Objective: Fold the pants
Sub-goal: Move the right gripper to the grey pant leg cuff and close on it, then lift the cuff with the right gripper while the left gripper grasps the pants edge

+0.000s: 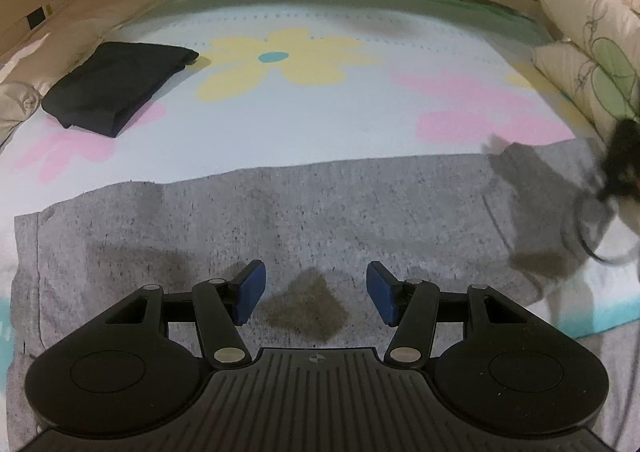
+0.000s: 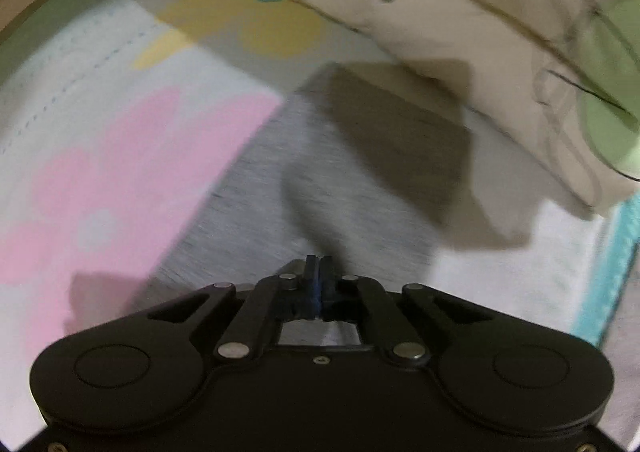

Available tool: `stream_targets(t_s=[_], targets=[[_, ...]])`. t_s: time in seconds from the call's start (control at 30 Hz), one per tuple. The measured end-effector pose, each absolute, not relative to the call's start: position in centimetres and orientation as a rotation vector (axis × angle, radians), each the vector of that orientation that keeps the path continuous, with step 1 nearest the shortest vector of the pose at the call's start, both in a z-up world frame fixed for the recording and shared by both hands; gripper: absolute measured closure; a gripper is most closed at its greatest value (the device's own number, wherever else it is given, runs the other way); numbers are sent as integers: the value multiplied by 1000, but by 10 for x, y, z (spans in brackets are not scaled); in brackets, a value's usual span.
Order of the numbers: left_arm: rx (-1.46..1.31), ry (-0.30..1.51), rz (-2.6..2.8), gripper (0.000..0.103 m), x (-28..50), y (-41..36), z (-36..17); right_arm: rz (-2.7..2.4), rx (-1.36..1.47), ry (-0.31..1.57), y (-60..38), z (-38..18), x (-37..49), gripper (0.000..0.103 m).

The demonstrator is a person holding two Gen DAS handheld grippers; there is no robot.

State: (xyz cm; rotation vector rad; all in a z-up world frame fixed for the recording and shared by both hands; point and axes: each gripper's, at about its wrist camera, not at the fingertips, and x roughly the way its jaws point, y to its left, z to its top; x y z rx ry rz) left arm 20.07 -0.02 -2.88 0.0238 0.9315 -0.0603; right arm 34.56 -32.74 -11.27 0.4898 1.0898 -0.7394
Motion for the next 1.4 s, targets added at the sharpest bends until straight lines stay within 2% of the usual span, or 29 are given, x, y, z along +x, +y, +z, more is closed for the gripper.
stream_targets(t_s=[0.1,0.17,0.2,0.23,0.27,0.3,0.33,0.37,0.47,0.7,0.73,0.77,0.8,0.83,0.87,0.9,0.93,1.27,1.4], targets=[[6,934,-41,49,199,-4,-28,-709,545,1062,-345,-105,312,100],[0,932,-53,49,197,-8,-28,-668,574,1034,-353,-98,305,88],[6,929,-57,49,195,-10,-28,-668,576,1027,-362,-94,307,77],[16,925,-62,49,193,-13,-28,-672,572,1018,-361,-90,311,59],[31,921,-67,49,192,-16,-29,-675,574,1001,-359,-87,315,49],[42,919,-69,49,191,-17,-30,-689,579,986,-356,-85,321,30],[53,920,-70,49,191,-19,-31,-712,579,969,-354,-84,327,20],[61,921,-71,49,192,-20,-33,-738,577,943,-349,-83,335,19],[71,926,-70,49,194,-21,-36,-755,555,902,-336,-89,367,19],[59,936,-66,49,201,-17,-40,-851,476,996,-317,-121,428,24],[59,935,-65,49,202,-16,-40,-869,452,1023,-314,-126,430,34],[62,934,-63,49,202,-16,-40,-880,418,1058,-313,-133,434,34],[65,933,-60,49,202,-15,-40,-891,403,1024,-311,-132,431,43],[67,932,-58,49,201,-16,-40,-914,392,1007,-311,-132,428,59],[68,931,-56,49,201,-15,-40,-916,386,1001,-312,-132,423,66],[67,931,-55,49,201,-15,-40,-912,374,1013,-314,-131,420,91],[64,930,-52,49,200,-14,-40,-919,353,1040,-313,-130,414,96],[-42,897,-53,49,211,7,-29,-705,594,1050,-365,-107,300,96],[-111,920,-41,49,231,21,-28,-654,546,1051,-357,-98,266,96]])
